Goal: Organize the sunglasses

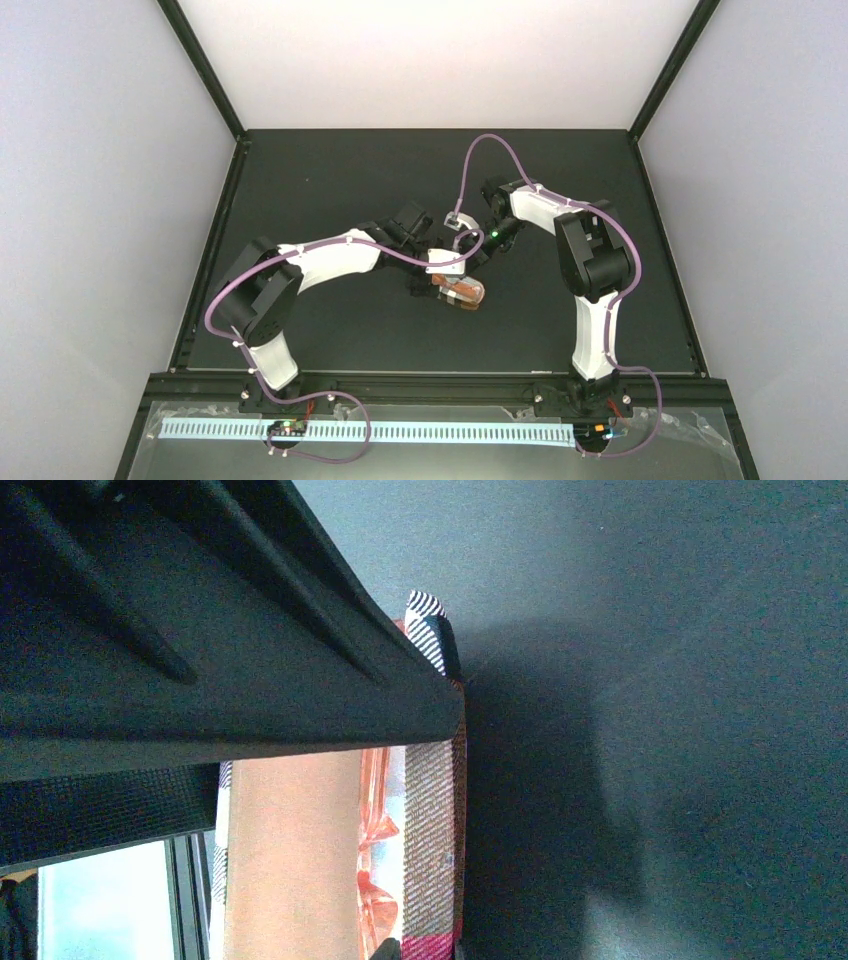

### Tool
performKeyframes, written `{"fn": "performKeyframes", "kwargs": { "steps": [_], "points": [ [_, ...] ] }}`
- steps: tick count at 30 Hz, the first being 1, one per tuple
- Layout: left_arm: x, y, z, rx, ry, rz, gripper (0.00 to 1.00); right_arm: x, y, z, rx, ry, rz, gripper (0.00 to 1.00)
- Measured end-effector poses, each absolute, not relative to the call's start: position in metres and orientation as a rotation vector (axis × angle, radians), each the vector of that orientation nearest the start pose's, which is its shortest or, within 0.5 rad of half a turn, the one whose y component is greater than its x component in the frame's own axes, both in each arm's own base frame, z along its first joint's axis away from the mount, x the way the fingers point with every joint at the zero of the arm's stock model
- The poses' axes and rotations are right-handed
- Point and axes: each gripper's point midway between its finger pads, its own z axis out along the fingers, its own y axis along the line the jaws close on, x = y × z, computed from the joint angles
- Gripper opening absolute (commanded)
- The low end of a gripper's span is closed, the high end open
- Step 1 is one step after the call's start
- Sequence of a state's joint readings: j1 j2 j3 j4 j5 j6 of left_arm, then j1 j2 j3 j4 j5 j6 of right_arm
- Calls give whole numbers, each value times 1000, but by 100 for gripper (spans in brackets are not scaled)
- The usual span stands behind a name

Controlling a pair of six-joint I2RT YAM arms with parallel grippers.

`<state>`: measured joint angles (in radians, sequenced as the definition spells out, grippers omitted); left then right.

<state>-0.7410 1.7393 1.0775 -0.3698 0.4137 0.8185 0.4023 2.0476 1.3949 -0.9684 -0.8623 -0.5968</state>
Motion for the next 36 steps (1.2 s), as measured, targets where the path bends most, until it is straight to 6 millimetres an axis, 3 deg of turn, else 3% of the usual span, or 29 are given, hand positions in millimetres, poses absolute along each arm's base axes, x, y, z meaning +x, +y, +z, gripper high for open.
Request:
{"fn": "performKeyframes", "kwargs": {
  "steps": [15,22,31,36],
  "points": [
    [265,-334,71,1870,1702,-499,74,275,265,67,-1296,2516,1363,18],
    [268,-336,73,1859,1688,-487,74,280,264,74,-1260,2516,1382,22],
    [271,-338,75,1851,1673,-484,71,280,260,79,-1237,2526,1410,40],
    [269,-337,72,1854,1676,-489,68,281,259,81,-1199,2529,1446,44]
  ]
}}
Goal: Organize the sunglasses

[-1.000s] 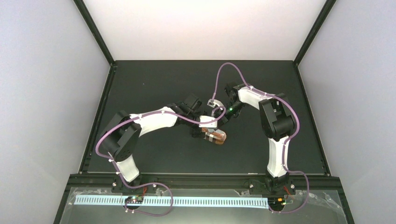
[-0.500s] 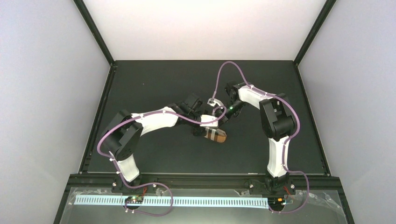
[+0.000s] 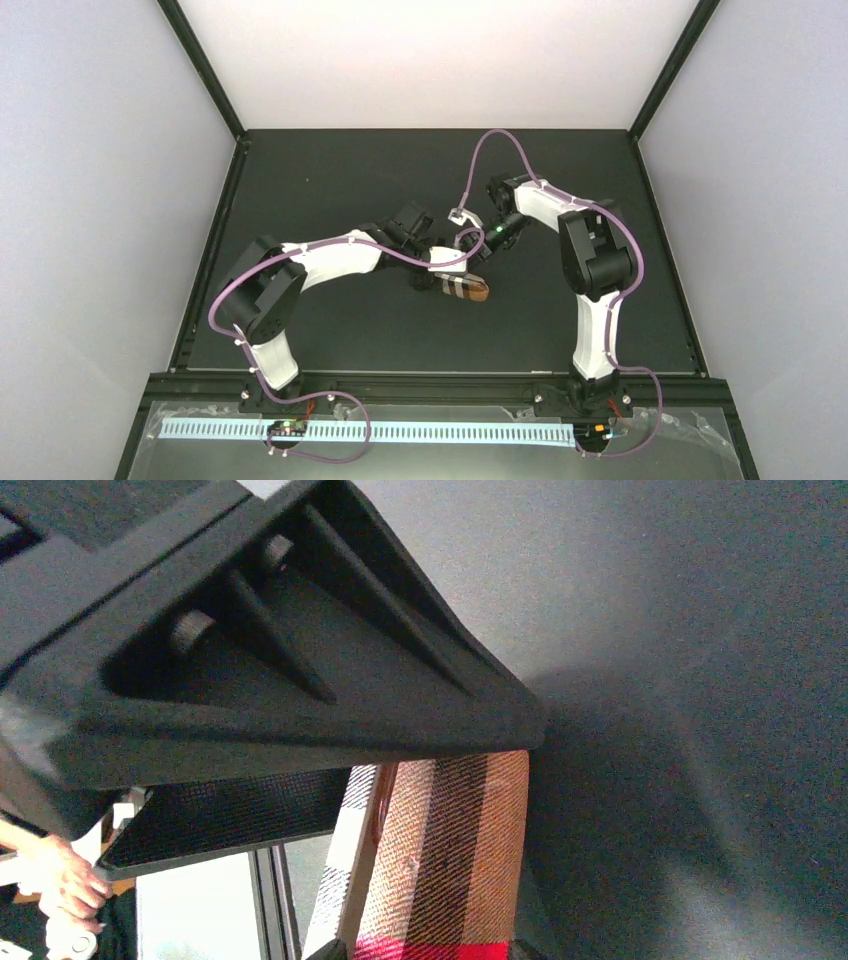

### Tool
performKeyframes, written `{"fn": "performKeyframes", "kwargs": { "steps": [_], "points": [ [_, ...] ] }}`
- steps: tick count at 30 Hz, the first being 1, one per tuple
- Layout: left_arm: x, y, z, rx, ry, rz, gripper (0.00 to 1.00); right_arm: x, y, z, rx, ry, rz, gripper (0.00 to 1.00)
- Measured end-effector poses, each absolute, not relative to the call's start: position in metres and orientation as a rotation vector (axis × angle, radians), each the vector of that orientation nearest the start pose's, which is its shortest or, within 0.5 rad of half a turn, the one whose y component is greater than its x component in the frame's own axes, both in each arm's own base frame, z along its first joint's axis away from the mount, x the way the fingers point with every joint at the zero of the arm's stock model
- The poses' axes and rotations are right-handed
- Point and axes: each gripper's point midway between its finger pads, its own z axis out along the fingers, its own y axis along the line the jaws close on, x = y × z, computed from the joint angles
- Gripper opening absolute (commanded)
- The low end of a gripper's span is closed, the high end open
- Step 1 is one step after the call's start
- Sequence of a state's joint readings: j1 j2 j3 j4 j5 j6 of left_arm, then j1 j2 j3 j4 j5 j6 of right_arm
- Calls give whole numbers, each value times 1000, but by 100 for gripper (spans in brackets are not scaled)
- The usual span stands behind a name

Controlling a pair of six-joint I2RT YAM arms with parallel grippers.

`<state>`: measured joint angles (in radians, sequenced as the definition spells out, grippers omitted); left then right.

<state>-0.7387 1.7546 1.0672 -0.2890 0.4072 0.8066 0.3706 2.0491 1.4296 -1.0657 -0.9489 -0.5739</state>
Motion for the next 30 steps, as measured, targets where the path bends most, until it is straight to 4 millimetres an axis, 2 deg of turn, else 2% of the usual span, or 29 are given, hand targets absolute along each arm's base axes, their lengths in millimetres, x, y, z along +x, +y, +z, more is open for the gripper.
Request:
{"fn": "performKeyframes", "kwargs": {
  "steps": [8,15,19,30],
  "points": [
    [267,-336,69,1859,1682,-496,58,282,260,78,-1150,2549,1519,50],
    [265,-336,66,1864,1687,-509,54,283,261,77,-1103,2561,1569,54],
    [265,-336,64,1865,1689,-511,53,285,259,76,-1056,2577,1601,59],
    [263,-335,64,1868,1691,-516,49,290,255,77,-1020,2581,1608,67]
  ]
}}
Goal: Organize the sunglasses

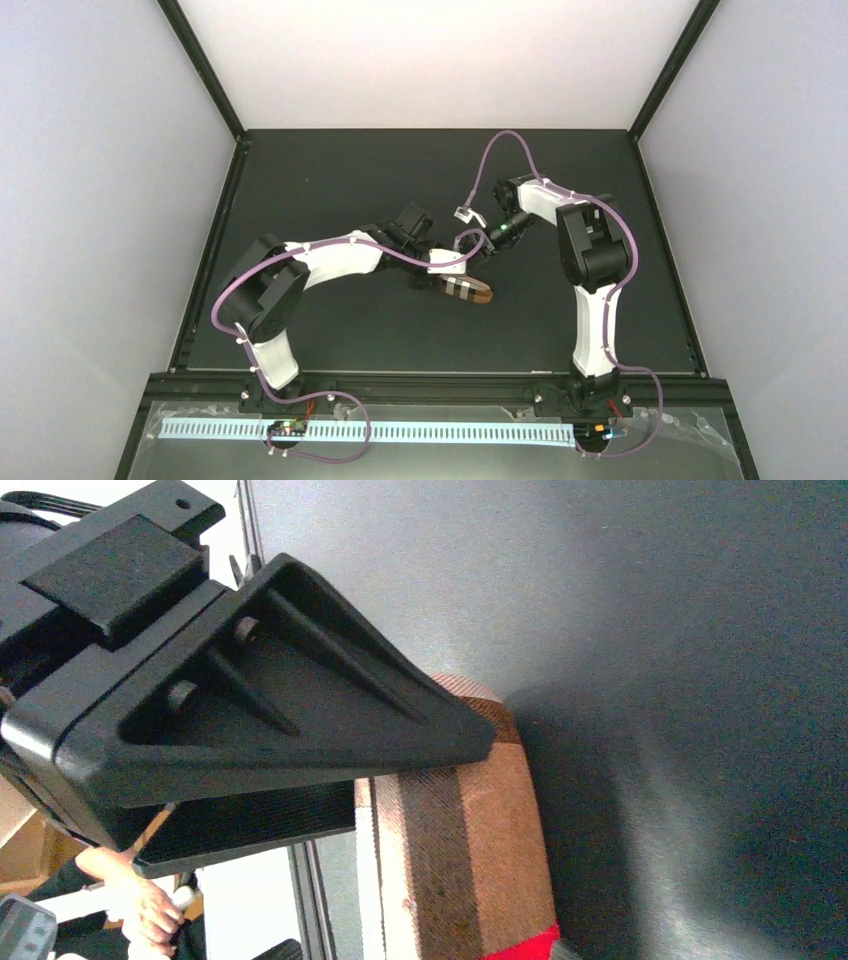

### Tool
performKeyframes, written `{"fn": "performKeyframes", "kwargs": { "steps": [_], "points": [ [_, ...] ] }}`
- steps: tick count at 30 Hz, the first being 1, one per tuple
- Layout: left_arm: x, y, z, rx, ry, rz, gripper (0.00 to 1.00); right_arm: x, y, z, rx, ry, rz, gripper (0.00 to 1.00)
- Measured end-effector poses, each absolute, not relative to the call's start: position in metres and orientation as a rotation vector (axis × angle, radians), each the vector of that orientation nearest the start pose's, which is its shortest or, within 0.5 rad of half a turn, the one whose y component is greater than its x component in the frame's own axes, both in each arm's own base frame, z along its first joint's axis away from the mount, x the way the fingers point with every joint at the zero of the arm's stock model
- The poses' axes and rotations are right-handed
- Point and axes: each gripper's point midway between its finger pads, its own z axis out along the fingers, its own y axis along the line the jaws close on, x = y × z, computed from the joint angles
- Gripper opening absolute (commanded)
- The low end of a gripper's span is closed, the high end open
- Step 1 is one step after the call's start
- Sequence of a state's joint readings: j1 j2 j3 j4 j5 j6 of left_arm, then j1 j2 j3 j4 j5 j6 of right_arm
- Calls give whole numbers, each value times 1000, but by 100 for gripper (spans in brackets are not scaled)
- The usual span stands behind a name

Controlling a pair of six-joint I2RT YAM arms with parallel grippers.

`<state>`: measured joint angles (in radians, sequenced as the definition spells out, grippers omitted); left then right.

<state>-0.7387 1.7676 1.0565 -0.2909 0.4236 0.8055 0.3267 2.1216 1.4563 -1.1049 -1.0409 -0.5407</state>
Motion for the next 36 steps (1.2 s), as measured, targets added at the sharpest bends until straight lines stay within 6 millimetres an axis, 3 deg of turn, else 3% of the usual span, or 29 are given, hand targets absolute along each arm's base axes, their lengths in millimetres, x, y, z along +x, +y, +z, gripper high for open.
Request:
{"fn": "performKeyframes", "kwargs": {
  "steps": [5,14,21,28,36],
  "points": [
    [263,-335,64,1851,1709,-542,42,292,247,73,-1026,2592,1555,70],
    [261,-334,68,1796,1761,-630,29,271,234,79,-1105,2580,1458,72],
    [260,-334,69,1756,1800,-686,28,267,228,72,-1136,2577,1394,72],
    [267,-330,70,1692,1870,-760,40,269,227,67,-1165,2562,1360,70],
    [281,-326,76,1619,1913,-773,57,257,224,53,-1176,2623,1334,54]
  ]
}}
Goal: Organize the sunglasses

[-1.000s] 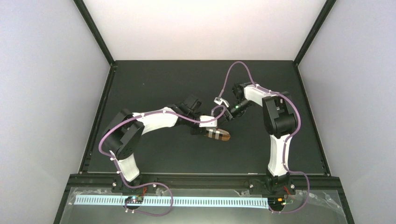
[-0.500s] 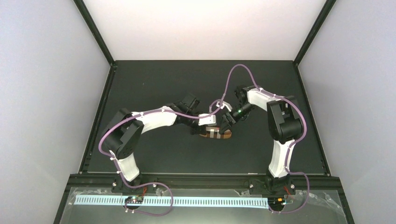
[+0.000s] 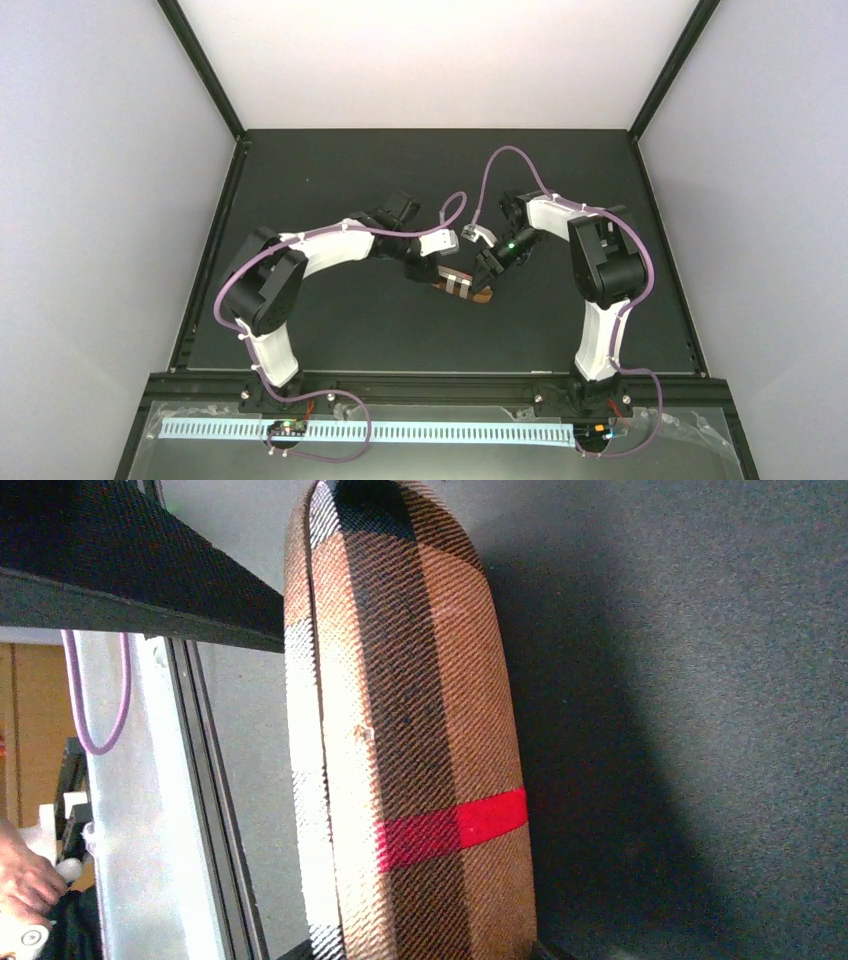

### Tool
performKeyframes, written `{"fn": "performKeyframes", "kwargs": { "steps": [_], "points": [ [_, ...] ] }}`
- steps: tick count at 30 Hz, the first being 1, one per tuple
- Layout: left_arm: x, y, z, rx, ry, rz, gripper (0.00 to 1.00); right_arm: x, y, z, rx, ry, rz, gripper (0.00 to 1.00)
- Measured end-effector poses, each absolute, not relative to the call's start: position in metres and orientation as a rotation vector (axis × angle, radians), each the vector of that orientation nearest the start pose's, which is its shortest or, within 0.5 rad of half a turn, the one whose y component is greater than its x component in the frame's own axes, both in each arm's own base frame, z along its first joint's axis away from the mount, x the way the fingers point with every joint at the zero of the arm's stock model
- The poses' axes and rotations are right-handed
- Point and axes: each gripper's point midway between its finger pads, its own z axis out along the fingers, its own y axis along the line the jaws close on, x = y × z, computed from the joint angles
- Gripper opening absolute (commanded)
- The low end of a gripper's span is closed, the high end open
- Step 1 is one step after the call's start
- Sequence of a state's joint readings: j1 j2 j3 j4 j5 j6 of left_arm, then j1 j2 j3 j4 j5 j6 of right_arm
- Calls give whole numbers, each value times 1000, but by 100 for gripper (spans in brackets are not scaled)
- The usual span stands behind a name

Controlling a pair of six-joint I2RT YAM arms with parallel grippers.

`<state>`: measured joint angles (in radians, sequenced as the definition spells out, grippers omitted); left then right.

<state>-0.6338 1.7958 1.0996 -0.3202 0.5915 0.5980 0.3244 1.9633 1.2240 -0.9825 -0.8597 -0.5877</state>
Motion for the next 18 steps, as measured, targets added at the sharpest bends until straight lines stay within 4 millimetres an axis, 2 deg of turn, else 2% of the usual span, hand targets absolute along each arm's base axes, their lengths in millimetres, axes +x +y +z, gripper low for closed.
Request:
{"fn": "performKeyframes", "kwargs": {
  "steps": [9,18],
  "points": [
    [294,-318,79,1570,1937,-764,66,264,224,51,-1105,2674,1300,50],
    [305,-308,87,1531,1938,-743,71,289,214,41,-1005,2733,1173,63]
  ]
}}
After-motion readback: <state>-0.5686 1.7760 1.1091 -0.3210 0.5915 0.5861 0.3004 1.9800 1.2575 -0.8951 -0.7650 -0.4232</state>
